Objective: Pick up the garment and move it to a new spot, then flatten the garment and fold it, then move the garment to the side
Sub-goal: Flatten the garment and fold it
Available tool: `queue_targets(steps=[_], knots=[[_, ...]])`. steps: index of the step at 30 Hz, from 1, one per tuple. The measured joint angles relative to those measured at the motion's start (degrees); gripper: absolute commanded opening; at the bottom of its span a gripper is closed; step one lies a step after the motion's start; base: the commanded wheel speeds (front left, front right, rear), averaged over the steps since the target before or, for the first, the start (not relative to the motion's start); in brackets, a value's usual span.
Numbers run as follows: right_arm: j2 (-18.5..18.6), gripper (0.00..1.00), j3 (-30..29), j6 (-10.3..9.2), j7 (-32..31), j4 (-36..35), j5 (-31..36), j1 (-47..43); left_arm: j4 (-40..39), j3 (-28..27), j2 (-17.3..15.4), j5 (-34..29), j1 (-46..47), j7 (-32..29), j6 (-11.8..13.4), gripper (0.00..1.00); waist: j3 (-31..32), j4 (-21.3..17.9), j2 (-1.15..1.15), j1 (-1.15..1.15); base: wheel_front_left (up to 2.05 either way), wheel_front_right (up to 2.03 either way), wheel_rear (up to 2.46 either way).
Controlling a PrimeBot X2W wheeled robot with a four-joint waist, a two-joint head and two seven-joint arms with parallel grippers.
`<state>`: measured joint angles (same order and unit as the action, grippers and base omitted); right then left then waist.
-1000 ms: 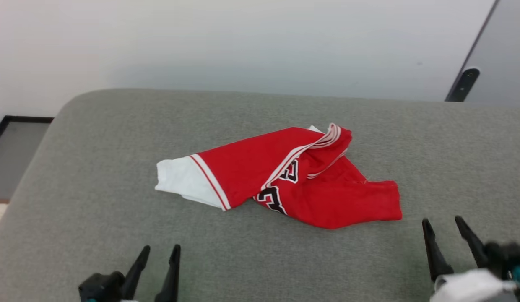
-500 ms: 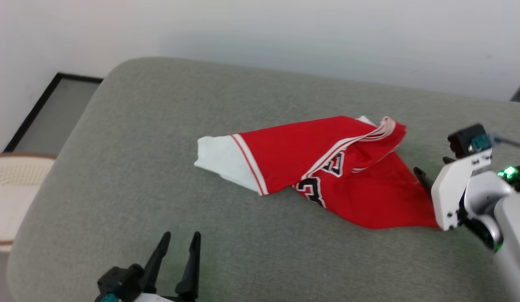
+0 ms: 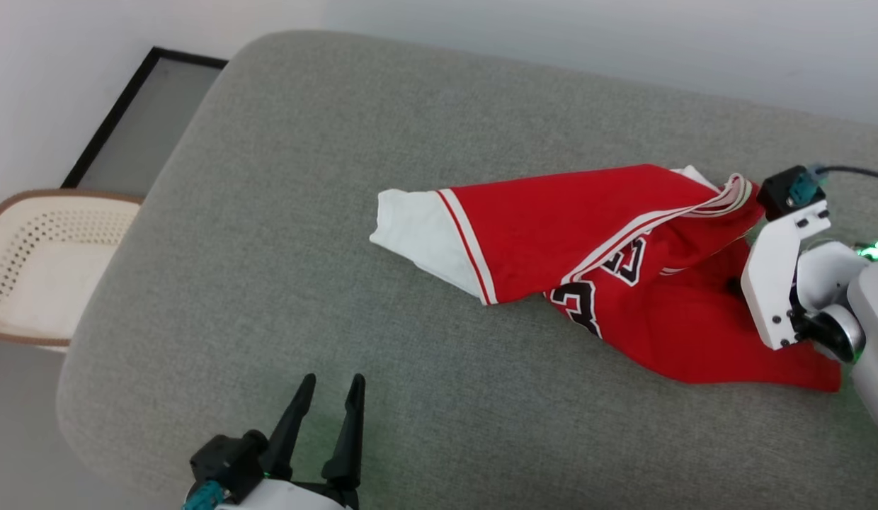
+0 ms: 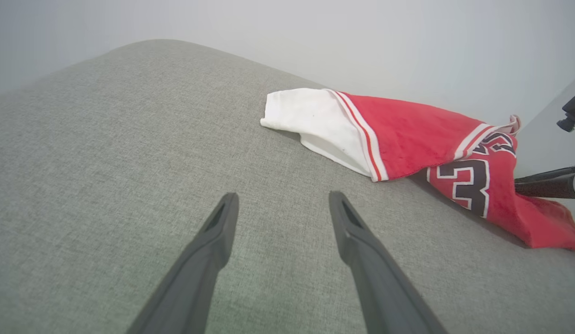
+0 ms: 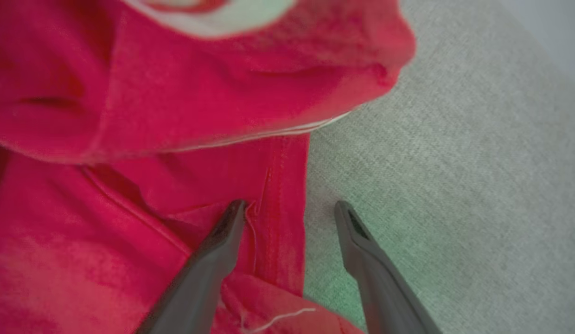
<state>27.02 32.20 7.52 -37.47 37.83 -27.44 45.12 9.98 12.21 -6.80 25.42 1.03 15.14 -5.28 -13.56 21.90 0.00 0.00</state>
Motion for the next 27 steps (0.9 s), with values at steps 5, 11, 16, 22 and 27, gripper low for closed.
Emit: queue_targets(steps=[5,11,16,22,27], knots=[[0.96,1.00,5.58,-0.08,-3.45,0.73,-2.93,3.43,1.22,-0.62,1.47,-1.00,0.57,0.00,-1.02,1.00,-1.59,0.65,0.00,0.00,0.00,0.00,0.00],[1.70,0.00,8.47,-0.12,-0.47,0.93,-6.66,4.86,2.27,-1.18,2.52,-1.76,1.38,0.00,-1.78,1.00,-1.71,0.88,0.00,0.00,0.00,0.00,0.00],[0.60,0.00,8.18,0.00,7.97,0.54,-6.79,4.79,2.85,-1.72,2.86,-2.04,1.48,0.00,-1.87,1.00,-0.75,1.03,0.00,0.00,0.00,0.00,0.00],[-0.77,0.00,10.23,0.00,11.93,-6.75,-6.94,4.03,3.24,-3.01,2.97,-2.34,0.82,0.00,-2.07,1.00,0.15,0.05,0.00,0.00,0.00,0.00,0.00],[-1.43,0.00,13.37,0.00,11.44,-16.64,-7.25,1.24,3.50,-2.81,2.96,-2.57,0.77,0.00,-2.12,1.00,0.85,-0.90,0.00,0.00,0.00,0.00,0.00]])
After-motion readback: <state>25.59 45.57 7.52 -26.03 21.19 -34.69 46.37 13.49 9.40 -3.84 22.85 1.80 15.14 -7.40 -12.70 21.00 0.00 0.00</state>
